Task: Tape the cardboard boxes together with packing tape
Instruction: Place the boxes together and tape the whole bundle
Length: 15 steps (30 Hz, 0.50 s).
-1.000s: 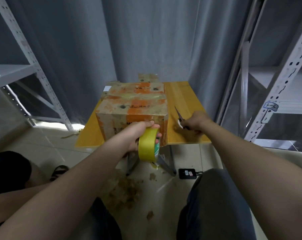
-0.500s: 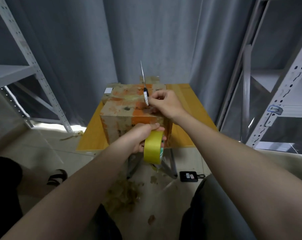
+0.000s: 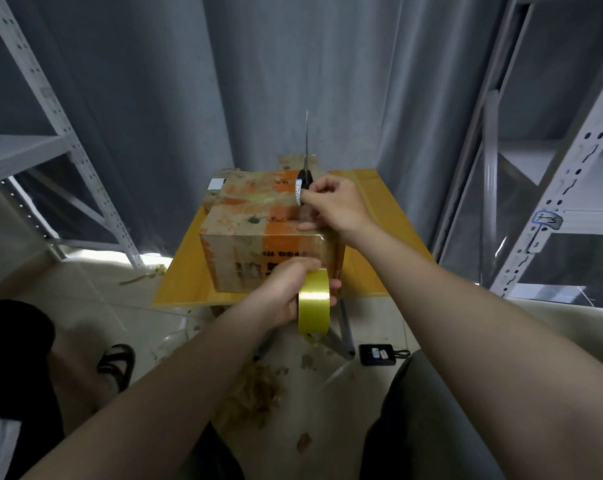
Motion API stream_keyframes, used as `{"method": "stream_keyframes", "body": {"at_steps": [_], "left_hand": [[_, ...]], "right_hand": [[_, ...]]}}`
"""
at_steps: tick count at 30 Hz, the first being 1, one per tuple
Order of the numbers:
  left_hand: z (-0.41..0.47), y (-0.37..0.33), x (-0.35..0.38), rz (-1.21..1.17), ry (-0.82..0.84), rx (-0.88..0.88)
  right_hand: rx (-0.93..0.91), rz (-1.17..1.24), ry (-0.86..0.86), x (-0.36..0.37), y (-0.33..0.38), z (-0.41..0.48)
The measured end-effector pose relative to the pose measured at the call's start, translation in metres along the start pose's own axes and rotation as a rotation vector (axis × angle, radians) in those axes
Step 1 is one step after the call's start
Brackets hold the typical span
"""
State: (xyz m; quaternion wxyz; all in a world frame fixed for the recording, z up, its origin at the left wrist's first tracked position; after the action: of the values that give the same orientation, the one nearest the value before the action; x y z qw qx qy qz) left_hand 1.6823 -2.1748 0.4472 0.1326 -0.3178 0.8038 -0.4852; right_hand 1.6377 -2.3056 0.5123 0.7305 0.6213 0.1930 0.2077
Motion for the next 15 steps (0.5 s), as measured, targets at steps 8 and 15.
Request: {"method": "stream_keyframes", "body": {"at_steps": [8,15], "left_hand": [[-0.008,-0.003,0.004,-0.075,-0.079,0.020],[-0.014,-0.008,0.002,-0.009,-0.070,-0.036]], "right_hand": [[-0.103,-0.346,0.028,-0.027,0.007,-0.008],[-0.122,-1.154,0.117,-0.031,0.037,-0.002]]}}
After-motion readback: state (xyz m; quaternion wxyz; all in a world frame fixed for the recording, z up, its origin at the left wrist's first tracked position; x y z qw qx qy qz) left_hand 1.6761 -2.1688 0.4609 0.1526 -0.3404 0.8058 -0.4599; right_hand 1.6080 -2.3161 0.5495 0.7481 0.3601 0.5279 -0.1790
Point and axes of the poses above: each hand's wrist, its own z-axis towards the middle knuckle, its own x-axis out of the palm, y = z × x, the point moved 1 cm from there along z, towards the middle knuckle, and after that the axes turned 9 degrees about -y, right-handed, at the moved point
